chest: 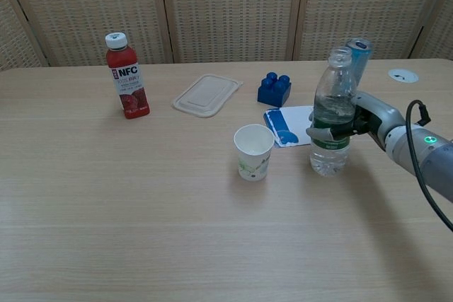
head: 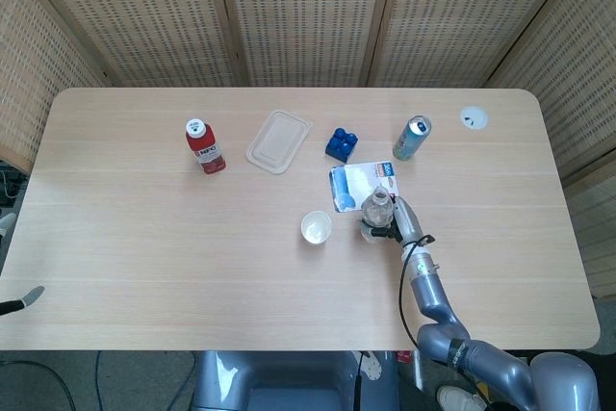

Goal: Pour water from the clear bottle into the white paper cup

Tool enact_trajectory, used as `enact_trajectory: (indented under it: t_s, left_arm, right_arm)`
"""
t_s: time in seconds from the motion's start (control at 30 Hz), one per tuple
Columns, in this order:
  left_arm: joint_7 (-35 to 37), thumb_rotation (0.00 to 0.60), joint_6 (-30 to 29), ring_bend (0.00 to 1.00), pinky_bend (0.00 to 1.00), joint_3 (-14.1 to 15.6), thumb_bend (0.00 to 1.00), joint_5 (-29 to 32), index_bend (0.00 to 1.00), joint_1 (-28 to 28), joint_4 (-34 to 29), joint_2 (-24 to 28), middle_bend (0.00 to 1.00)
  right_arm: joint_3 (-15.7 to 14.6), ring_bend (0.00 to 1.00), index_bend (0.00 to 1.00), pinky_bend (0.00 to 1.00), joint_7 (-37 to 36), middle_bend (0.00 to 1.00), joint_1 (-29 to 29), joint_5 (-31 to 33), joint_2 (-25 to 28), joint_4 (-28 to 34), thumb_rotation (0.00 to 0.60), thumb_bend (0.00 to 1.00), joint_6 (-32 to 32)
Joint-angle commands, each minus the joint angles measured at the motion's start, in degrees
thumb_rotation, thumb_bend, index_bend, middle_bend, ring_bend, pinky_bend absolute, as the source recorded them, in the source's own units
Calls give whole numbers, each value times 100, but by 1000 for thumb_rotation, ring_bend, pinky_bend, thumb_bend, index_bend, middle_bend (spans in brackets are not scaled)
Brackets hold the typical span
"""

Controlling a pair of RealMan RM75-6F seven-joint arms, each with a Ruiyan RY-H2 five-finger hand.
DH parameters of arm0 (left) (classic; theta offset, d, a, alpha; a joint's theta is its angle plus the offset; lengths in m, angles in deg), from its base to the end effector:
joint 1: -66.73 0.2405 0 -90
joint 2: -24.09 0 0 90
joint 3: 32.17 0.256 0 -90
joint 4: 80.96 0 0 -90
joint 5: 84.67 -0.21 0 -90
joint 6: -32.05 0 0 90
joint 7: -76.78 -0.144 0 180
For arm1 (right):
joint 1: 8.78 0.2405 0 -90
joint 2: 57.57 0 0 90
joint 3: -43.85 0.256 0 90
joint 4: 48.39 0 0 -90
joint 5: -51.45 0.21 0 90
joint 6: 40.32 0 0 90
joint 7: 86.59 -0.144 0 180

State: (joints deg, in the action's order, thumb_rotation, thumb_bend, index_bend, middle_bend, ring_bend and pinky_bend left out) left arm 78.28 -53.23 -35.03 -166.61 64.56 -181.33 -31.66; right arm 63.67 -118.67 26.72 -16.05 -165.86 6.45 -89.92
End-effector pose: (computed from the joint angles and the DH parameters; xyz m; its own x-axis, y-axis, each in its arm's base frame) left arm -0.3097 0.1648 0.1960 0.3714 0.0151 0.9283 0.9235 0.0971 -0.3711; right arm -0.2150 -0.3636 -0.0727 -0.4230 -0.2654 0.8664 -0.9061 0.1143 -0.4074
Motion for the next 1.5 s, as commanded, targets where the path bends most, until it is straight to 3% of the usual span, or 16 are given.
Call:
enact_trajectory:
  t_s: [0.03, 0.13, 0.23, 0.57, 0.7, 0.8, 1.07, 1.2, 1.33, 1.5]
  left_arm:
    - [-27, 600, 3, 0, 0, 6, 73, -12, 0, -4, -2, -7, 0]
    - [-44, 600, 6, 0, 0, 14, 74, -16, 0, -2, -7, -12, 0]
    - [-66, 600, 1, 0, 0, 17, 78, -18, 0, 0, -10, -18, 0]
    - [-62, 600, -22, 0, 0, 20, 83, -47, 0, 6, -16, -16, 0]
    - [-47, 600, -34, 0, 0, 23, 84, -59, 0, 12, -12, -11, 0]
    - [-27, 600, -47, 0, 0, 21, 84, -66, 0, 17, -14, -1, 0]
    - [-4, 600, -67, 0, 0, 44, 84, -121, 0, 30, -15, 13, 0]
    - [15, 600, -118, 0, 0, 62, 83, -180, 0, 54, -33, 31, 0]
    - [91, 600, -217, 0, 0, 100, 82, -275, 0, 114, -40, 79, 0]
    - [48, 600, -321, 0, 0, 115, 78, -369, 0, 150, 9, 41, 0]
  right_arm:
    - [-9, 387, 580, 347, -74, 561, 2, -40, 3, 18, 600, 403, -8]
    - [-64, 276, 509, 271, -179, 414, 6, -132, 51, 40, 600, 197, 34]
    - [-151, 203, 387, 235, -337, 290, 13, -226, 152, 76, 600, 74, 179]
    - [-264, 97, 261, 156, -527, 150, 16, -389, 259, 76, 600, 0, 226]
    - [-306, 1, 94, 25, -523, 12, 12, -467, 301, 95, 600, 0, 158]
    - [-356, 0, 6, 0, -530, 0, -19, -621, 414, 182, 600, 0, -10]
    - [-510, 0, 0, 0, -297, 0, -116, -830, 807, 548, 600, 0, -228]
    - [-738, 0, 0, 0, 166, 0, -230, -966, 1323, 1015, 600, 0, -250]
    - [-1163, 0, 0, 0, 1140, 0, -632, -1247, 2352, 1783, 600, 0, -666]
    - [-1405, 0, 0, 0, 2126, 0, -1011, -1375, 3063, 2238, 600, 0, -1220]
